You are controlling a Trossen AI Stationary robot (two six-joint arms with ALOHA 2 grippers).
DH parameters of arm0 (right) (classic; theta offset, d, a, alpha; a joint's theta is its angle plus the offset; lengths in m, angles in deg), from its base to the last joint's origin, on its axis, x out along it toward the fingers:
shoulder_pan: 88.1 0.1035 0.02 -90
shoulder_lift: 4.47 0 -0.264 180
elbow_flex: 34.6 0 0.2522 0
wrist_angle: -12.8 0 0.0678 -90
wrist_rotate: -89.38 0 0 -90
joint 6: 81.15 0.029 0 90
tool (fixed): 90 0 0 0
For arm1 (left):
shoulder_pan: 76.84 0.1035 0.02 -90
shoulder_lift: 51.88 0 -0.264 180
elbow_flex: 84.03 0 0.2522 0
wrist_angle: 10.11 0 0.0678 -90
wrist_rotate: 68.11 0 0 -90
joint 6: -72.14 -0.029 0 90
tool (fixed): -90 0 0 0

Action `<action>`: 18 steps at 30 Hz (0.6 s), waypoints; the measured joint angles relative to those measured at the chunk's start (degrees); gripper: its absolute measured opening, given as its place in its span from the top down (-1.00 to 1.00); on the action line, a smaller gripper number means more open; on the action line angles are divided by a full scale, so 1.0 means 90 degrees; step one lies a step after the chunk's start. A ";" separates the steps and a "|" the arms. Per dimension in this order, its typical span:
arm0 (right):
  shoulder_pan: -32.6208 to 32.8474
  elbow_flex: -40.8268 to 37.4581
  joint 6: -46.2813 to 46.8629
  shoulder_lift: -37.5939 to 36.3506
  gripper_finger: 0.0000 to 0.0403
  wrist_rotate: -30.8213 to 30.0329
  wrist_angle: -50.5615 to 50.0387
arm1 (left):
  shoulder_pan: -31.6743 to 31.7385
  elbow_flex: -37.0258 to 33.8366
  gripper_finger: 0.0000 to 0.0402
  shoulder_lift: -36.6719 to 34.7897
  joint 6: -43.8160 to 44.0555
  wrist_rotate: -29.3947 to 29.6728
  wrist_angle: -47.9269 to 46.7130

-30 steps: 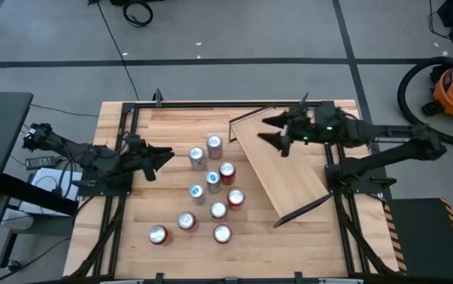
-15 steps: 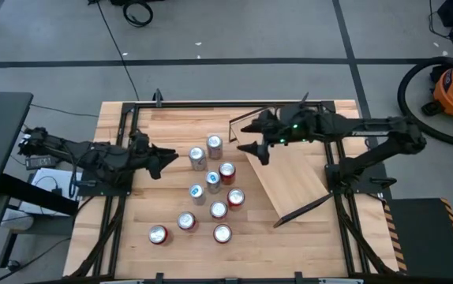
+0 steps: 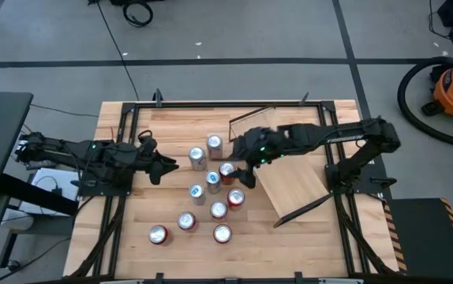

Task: Place canned beverage on shelf
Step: Put the top orange soda can on the shelf

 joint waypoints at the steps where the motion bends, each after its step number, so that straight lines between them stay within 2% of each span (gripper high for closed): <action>1: 0.0050 0.0123 0.0063 0.0128 -0.72 -0.0009 -0.0189 | 0.0022 0.0000 0.08 0.0000 -0.0107 -0.0127 -0.0012; 10: 0.0489 0.1000 0.0762 0.1241 -0.74 0.0037 -0.1956 | 0.0121 0.0000 0.08 -0.0010 -0.0389 -0.0714 -0.0055; 18: 0.0939 0.1427 0.0707 0.1895 -0.74 -0.0135 -0.2151 | 0.0121 -0.0003 0.08 -0.0089 -0.0608 -0.0841 -0.0106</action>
